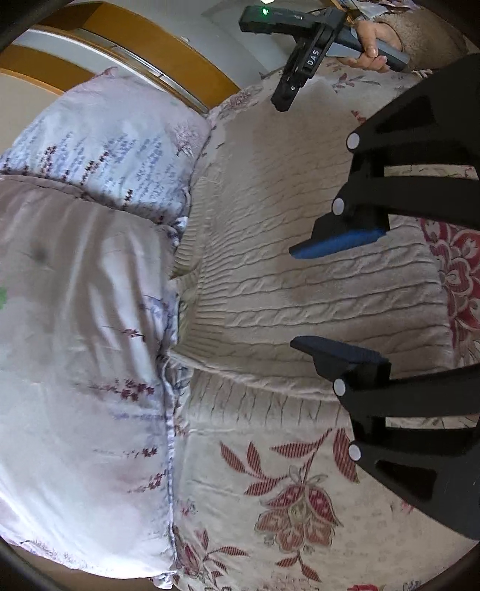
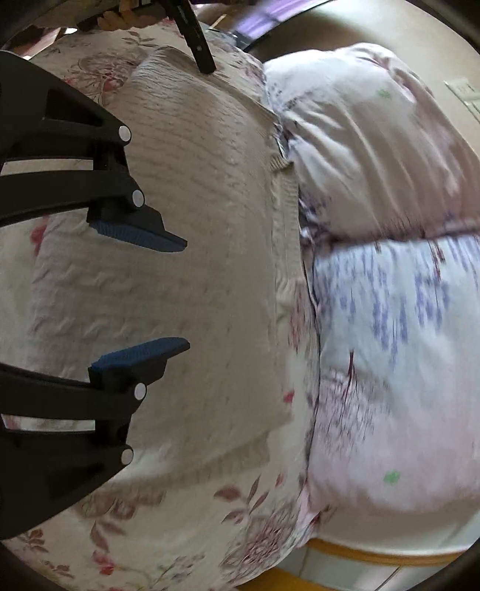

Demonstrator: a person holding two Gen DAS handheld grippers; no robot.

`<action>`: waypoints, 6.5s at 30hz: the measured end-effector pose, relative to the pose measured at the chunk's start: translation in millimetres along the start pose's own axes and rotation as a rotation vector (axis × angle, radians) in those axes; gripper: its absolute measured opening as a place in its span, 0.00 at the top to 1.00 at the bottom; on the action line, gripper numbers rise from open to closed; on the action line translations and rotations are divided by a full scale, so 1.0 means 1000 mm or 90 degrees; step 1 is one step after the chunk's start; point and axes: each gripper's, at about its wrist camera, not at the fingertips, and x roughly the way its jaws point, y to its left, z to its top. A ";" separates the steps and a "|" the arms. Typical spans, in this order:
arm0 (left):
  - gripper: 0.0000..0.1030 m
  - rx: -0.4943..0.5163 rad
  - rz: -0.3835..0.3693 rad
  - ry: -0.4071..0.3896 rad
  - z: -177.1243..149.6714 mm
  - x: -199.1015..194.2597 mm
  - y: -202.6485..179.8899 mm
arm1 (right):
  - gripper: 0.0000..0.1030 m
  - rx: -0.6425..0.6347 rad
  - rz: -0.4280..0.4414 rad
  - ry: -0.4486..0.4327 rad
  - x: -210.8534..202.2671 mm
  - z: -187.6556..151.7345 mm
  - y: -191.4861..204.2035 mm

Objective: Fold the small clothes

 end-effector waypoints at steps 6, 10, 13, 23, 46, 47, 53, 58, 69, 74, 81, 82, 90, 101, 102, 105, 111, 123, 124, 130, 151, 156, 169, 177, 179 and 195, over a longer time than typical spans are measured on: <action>0.56 -0.021 0.008 0.025 -0.008 0.015 0.012 | 0.35 -0.032 -0.014 0.034 0.023 -0.009 0.008; 0.56 -0.014 0.008 0.021 -0.012 0.013 0.012 | 0.35 -0.045 -0.015 0.029 0.021 -0.013 0.009; 0.54 -0.050 -0.024 0.015 -0.008 0.004 0.018 | 0.34 -0.047 -0.013 0.033 0.021 -0.012 0.010; 0.41 -0.220 -0.034 0.004 0.023 -0.004 0.083 | 0.31 -0.047 -0.008 0.033 0.023 -0.012 0.011; 0.40 -0.286 -0.079 0.029 0.023 0.025 0.097 | 0.23 -0.053 -0.001 0.027 0.021 -0.011 0.017; 0.40 -0.290 -0.085 0.030 0.023 0.026 0.097 | 0.23 -0.053 0.000 0.026 0.021 -0.011 0.017; 0.49 -0.301 -0.113 0.040 0.023 0.034 0.091 | 0.22 -0.051 0.003 0.024 0.021 -0.011 0.018; 0.65 -0.314 -0.118 0.046 0.021 0.038 0.090 | 0.22 -0.049 0.002 0.023 0.021 -0.012 0.018; 0.71 -0.327 -0.125 0.052 0.021 0.042 0.090 | 0.21 -0.049 0.002 0.021 0.021 -0.012 0.019; 0.77 -0.321 -0.120 0.043 0.021 0.039 0.084 | 0.21 -0.041 0.004 0.020 0.020 -0.011 0.018; 0.82 -0.322 -0.211 -0.007 0.037 0.017 0.059 | 0.21 0.021 0.052 0.010 0.010 -0.004 0.006; 0.83 -0.320 -0.229 -0.014 0.040 0.014 0.053 | 0.21 0.033 0.062 0.007 0.008 -0.003 0.004; 0.84 -0.293 -0.360 -0.039 0.069 0.018 -0.028 | 0.21 0.080 0.093 -0.049 -0.020 0.003 -0.019; 0.82 -0.235 -0.414 0.063 0.067 0.094 -0.152 | 0.22 0.194 0.085 -0.106 -0.054 -0.007 -0.086; 0.80 -0.221 -0.412 0.089 0.062 0.104 -0.162 | 0.22 0.208 0.084 -0.109 -0.056 -0.009 -0.091; 0.76 -0.176 -0.451 0.163 0.049 0.126 -0.191 | 0.22 0.243 0.090 -0.113 -0.061 -0.012 -0.105; 0.44 -0.098 -0.438 0.078 0.051 0.063 -0.165 | 0.22 0.271 0.154 -0.091 -0.060 -0.004 -0.118; 0.40 -0.100 -0.162 0.091 0.028 0.071 -0.078 | 0.36 0.311 0.268 0.112 0.013 0.011 -0.104; 0.40 -0.098 -0.165 0.100 0.026 0.076 -0.078 | 0.37 0.306 0.268 0.117 0.017 0.011 -0.103; 0.39 -0.092 -0.182 0.114 0.024 0.085 -0.083 | 0.50 0.343 0.302 0.121 0.028 0.019 -0.112; 0.39 -0.097 -0.231 0.158 -0.007 0.079 -0.092 | 0.66 0.408 0.338 0.173 0.035 0.010 -0.119; 0.39 -0.116 -0.245 0.168 -0.002 0.082 -0.089 | 0.82 0.344 0.299 0.113 0.032 0.024 -0.109; 0.35 -0.160 -0.280 0.167 0.002 0.069 -0.076 | 0.85 -0.233 -0.052 -0.186 -0.058 0.048 0.033; 0.33 -0.086 -0.297 0.182 -0.003 0.064 -0.099 | 0.85 -0.048 -0.088 -0.096 -0.036 0.038 -0.060; 0.33 -0.066 -0.301 0.196 -0.008 0.066 -0.107 | 0.85 -0.009 -0.076 -0.069 -0.027 0.028 -0.074; 0.34 -0.017 -0.326 0.217 -0.025 0.055 -0.124 | 0.56 0.254 -0.004 -0.069 -0.049 0.010 -0.158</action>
